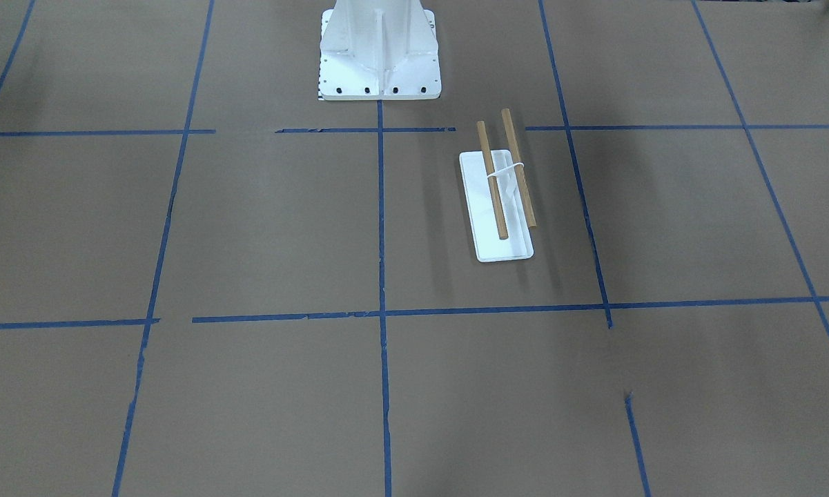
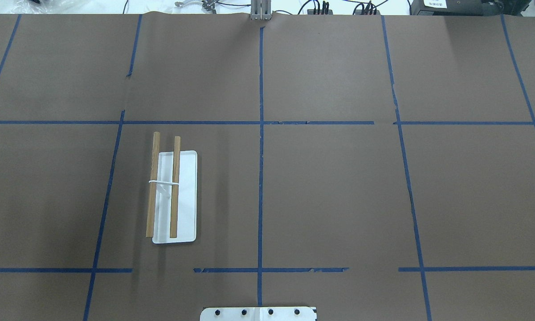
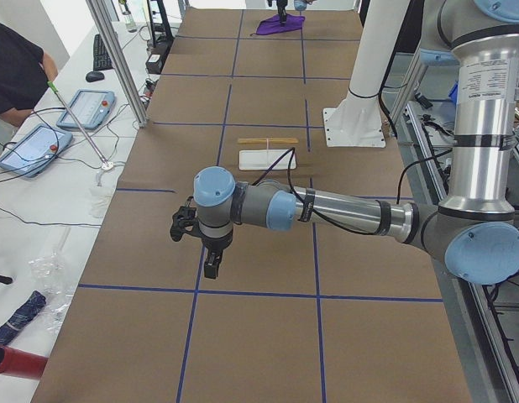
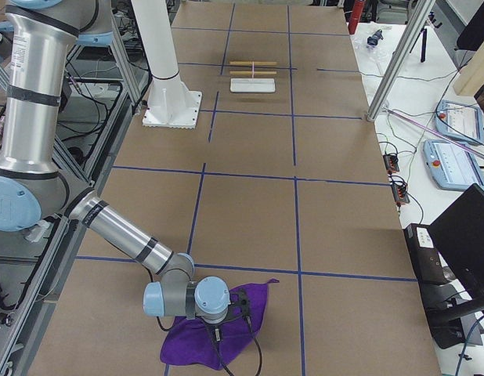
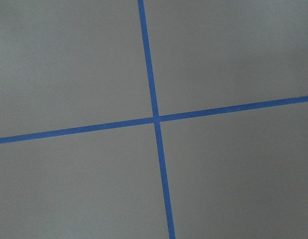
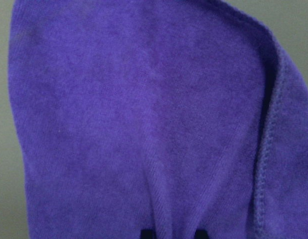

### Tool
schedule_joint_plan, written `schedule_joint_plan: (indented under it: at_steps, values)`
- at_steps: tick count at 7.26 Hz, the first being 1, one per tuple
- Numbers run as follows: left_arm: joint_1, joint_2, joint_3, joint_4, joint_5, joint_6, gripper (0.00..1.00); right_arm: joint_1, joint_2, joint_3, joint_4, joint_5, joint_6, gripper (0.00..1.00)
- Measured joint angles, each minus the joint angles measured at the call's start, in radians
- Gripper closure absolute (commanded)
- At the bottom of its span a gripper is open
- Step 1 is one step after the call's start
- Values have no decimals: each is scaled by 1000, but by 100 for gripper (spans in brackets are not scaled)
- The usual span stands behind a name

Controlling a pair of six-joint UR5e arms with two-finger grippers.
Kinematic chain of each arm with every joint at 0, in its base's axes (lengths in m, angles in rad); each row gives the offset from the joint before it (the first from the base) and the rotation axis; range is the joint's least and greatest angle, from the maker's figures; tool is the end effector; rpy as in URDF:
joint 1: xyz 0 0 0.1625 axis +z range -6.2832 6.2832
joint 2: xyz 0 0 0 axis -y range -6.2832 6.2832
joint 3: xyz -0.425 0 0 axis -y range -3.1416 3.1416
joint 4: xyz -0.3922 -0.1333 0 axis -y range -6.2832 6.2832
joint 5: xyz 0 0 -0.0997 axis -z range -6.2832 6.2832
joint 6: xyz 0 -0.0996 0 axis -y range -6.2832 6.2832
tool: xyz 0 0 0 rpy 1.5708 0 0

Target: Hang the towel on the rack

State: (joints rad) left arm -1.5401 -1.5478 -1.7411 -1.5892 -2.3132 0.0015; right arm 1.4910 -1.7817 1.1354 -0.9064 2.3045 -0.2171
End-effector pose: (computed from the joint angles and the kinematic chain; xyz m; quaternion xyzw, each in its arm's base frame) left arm -0.0509 -0.4904 0.5858 0.0718 0.3626 0.0450 0.9281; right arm 0.0405 -0.3294 0.8864 0.0330 -0.3572 -0.1413 0.9227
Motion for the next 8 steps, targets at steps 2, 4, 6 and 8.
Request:
schedule_joint_plan:
  at_steps: [2,4,6,8]
  values:
    - [0,0,0,0,0,0,0,0,1,4,1,1,-4,87]
    - [0,0,-1,0,0,0,0,1,2,8,3,1,-9,100]
    - [0,0,-1,0,0,0,0,2,1,18,4,1,-10,100]
    - [0,-1,-2,0,0,0,0,5,-2,56,4,4,-20,100]
